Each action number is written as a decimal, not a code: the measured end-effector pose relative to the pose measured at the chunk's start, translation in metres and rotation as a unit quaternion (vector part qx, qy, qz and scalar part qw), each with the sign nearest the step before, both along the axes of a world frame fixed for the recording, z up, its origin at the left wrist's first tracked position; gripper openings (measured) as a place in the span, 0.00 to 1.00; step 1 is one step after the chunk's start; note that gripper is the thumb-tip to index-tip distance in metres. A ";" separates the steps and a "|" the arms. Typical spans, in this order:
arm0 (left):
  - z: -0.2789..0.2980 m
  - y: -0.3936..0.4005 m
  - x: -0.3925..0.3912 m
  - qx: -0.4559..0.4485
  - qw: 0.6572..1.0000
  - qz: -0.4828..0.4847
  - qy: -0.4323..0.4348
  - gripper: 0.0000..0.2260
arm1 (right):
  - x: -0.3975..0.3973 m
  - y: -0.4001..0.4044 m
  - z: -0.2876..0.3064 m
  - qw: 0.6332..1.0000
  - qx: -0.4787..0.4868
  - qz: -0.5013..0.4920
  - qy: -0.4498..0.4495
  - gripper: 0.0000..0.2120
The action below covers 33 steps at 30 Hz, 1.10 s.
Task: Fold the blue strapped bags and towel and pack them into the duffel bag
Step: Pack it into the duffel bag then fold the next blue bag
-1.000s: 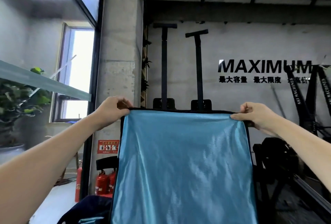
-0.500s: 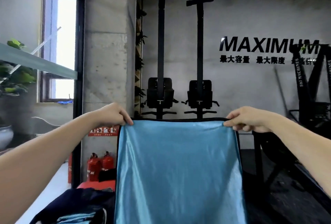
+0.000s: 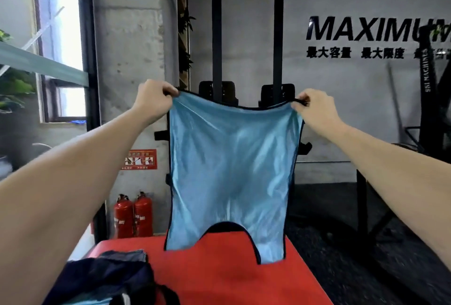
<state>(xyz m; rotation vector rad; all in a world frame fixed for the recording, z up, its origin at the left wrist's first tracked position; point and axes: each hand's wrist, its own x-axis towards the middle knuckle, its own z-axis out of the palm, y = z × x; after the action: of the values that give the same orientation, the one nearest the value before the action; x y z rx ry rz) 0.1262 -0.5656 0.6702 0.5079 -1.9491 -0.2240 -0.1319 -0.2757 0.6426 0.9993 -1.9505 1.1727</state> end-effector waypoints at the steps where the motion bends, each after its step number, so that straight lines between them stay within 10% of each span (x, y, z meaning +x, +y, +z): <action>1: -0.007 -0.004 0.001 0.004 1.000 -0.002 0.005 0.17 | -0.003 0.000 -0.007 1.000 -0.001 0.003 0.001 0.05; 22: -0.384 0.162 0.172 0.111 0.980 -0.143 -0.077 0.26 | 0.142 0.223 -0.328 0.918 0.177 0.142 -0.324 0.09; 33: -0.431 0.235 0.214 0.130 0.972 -0.193 -0.038 0.16 | 0.156 0.267 -0.358 0.893 0.206 0.149 -0.372 0.10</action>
<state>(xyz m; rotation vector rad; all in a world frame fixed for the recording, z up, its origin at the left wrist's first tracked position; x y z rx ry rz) 0.3406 -0.3305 0.2392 0.3030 -2.0938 -0.7244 0.0239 -0.0086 0.2842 1.2074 -2.8145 1.4985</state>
